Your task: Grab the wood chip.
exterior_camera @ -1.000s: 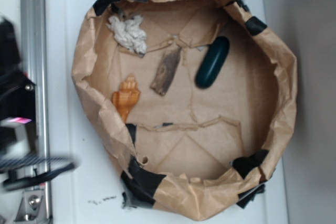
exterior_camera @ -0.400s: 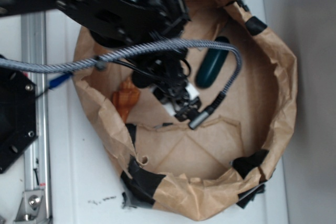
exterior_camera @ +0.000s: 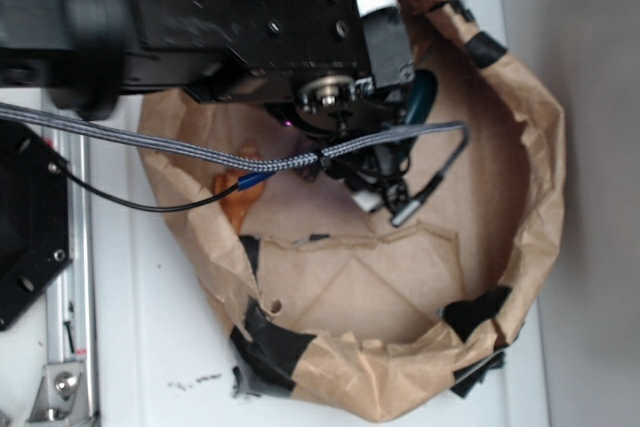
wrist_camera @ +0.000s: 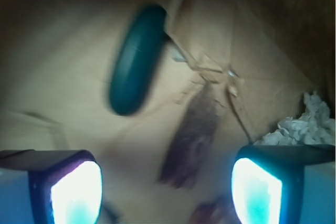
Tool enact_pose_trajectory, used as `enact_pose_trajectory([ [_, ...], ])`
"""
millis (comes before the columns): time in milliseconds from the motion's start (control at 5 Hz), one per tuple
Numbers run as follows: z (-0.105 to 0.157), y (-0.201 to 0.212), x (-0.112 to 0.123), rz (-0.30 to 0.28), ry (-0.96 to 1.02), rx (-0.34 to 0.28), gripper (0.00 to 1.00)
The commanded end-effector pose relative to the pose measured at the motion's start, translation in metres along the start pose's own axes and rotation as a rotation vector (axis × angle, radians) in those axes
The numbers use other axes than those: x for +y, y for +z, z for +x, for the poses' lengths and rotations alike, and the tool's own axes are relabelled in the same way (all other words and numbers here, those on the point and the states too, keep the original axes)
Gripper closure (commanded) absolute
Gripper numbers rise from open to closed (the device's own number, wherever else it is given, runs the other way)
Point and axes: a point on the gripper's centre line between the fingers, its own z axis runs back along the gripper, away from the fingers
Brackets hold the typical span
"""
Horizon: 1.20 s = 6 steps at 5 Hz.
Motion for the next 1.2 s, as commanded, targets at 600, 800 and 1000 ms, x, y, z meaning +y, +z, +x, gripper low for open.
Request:
enact_pose_trajectory([
  [600,0.027,-0.023,-0.022,-0.046,-0.286,-0.048,1.00],
  [800,0.026,0.003,-0.030,-0.034,-0.363,-0.042,1.00],
  [1000,0.019,0.039,-0.034,-0.022,-0.440,-0.043,1.00],
])
